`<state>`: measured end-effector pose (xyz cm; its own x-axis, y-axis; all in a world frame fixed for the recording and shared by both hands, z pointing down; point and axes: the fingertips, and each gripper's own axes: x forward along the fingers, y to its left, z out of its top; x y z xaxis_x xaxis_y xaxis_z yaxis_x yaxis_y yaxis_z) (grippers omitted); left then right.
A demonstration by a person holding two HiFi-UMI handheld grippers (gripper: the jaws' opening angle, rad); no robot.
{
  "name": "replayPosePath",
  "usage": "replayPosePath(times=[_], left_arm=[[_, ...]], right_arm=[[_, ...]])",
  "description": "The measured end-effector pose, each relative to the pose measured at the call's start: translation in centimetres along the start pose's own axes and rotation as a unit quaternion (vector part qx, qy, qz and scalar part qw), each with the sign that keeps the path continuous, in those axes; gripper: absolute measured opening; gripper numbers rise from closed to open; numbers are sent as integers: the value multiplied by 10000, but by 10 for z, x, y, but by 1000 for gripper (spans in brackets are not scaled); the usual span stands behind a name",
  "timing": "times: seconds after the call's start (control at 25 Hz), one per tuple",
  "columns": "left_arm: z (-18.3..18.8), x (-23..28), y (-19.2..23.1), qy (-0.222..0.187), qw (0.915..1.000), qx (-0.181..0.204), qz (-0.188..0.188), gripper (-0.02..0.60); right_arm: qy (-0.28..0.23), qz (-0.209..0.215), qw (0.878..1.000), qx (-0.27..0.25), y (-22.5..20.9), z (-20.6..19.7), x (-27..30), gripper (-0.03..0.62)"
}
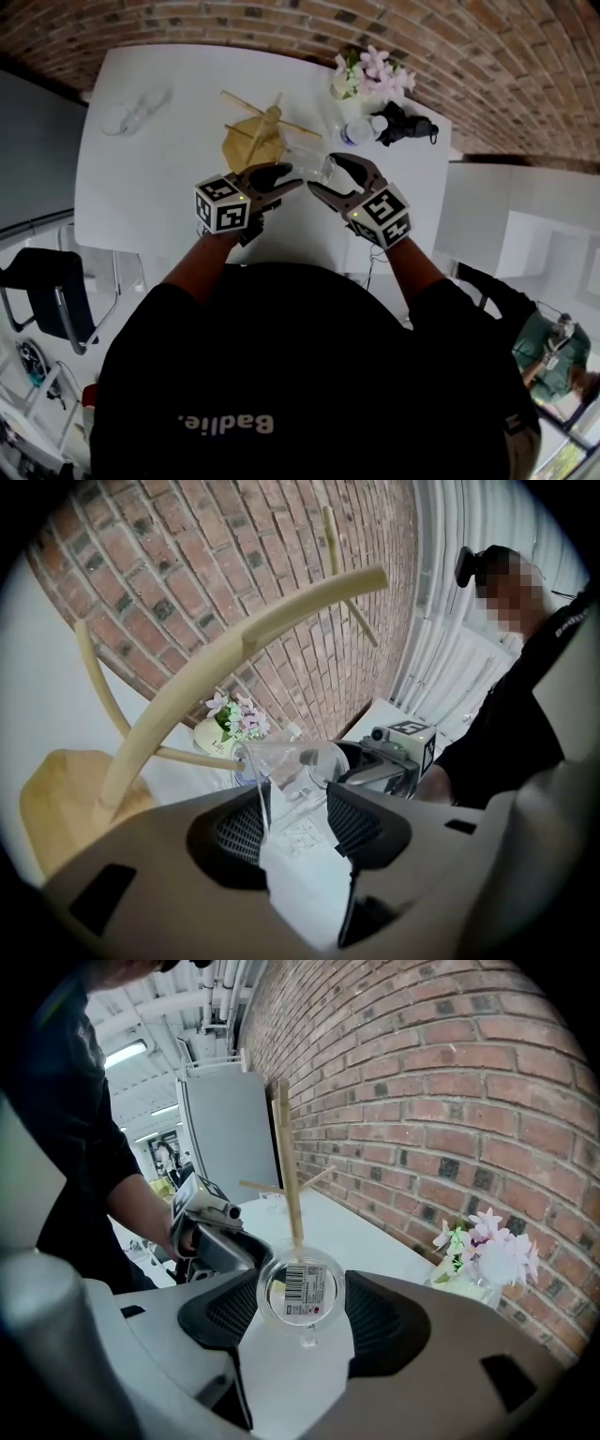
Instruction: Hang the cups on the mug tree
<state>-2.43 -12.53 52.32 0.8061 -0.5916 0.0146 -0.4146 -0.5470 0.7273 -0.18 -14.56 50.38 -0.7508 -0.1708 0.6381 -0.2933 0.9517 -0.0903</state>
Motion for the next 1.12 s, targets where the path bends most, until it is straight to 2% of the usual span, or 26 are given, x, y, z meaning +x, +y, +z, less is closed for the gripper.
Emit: replayPosePath(times=[1.12], left_arm=[[-6,-22,56,-226,9965,-264,761,218]], right_arm=[[384,-48,9982,-458,-8,-7,52,301]])
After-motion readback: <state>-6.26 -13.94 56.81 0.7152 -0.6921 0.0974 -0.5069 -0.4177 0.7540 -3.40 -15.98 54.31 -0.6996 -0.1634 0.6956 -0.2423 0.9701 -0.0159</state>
